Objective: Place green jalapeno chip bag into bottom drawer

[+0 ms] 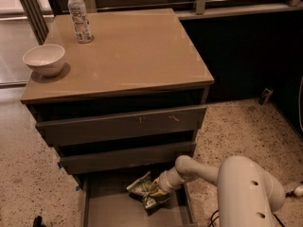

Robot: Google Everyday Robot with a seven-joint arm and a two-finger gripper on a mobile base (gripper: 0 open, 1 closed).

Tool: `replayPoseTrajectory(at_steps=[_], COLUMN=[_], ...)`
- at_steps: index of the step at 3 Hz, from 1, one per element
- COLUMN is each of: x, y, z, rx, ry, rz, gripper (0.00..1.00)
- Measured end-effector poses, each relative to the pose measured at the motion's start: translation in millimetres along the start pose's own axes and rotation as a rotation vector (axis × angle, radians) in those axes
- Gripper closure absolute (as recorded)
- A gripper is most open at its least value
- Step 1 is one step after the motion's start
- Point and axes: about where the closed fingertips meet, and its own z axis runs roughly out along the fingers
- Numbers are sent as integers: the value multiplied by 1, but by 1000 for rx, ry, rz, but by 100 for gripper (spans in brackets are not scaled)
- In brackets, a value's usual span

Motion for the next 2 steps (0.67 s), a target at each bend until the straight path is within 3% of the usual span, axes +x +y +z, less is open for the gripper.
replayPoseTrajectory(at_steps=[2], x=[0], y=[0], z=[0], rx=[0], ry=[0], rz=[0], gripper=[58])
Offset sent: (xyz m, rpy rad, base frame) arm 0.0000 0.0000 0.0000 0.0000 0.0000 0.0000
